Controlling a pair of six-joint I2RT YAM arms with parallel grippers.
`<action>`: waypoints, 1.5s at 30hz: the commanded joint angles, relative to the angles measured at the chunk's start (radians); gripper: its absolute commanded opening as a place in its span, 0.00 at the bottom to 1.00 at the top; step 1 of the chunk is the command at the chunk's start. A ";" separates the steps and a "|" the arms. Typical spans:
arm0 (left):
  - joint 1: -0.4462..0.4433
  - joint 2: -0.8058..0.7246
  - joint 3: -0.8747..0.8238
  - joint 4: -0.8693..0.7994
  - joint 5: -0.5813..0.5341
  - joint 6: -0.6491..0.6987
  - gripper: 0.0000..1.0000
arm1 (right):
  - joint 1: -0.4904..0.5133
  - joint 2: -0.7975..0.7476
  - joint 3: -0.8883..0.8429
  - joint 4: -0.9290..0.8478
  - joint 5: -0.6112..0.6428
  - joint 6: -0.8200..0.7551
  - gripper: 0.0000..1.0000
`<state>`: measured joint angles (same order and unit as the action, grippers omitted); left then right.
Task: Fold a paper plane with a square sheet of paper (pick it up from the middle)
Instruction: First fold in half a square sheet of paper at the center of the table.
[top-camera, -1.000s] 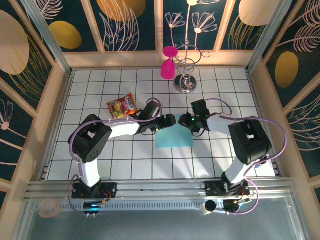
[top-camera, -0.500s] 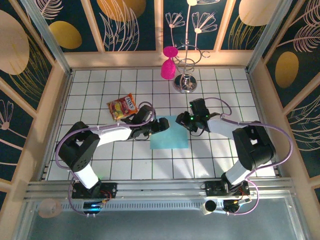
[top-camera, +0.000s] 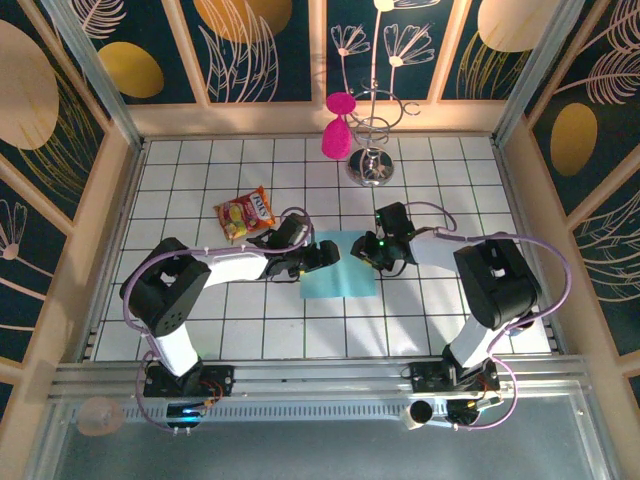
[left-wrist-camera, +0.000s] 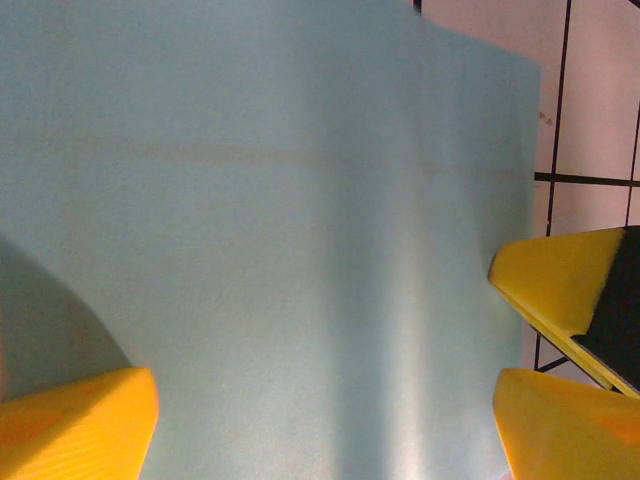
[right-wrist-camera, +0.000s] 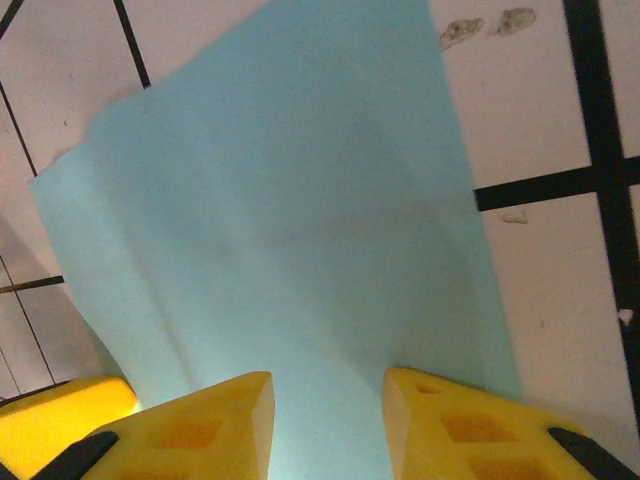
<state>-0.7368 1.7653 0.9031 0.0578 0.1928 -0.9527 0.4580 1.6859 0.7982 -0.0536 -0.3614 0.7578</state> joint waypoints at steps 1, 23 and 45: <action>0.001 0.015 0.006 -0.004 -0.004 -0.019 0.88 | 0.006 0.040 -0.033 0.023 -0.043 0.010 0.34; 0.001 -0.020 0.003 -0.048 -0.078 -0.004 0.88 | 0.059 0.110 -0.021 0.230 -0.191 0.124 0.27; 0.010 -0.045 0.025 -0.055 -0.071 0.079 0.38 | -0.050 -0.098 -0.136 0.385 -0.219 0.134 0.30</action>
<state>-0.7357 1.7546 0.9070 0.0158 0.1154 -0.9218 0.4458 1.6733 0.6827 0.2859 -0.5770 0.9211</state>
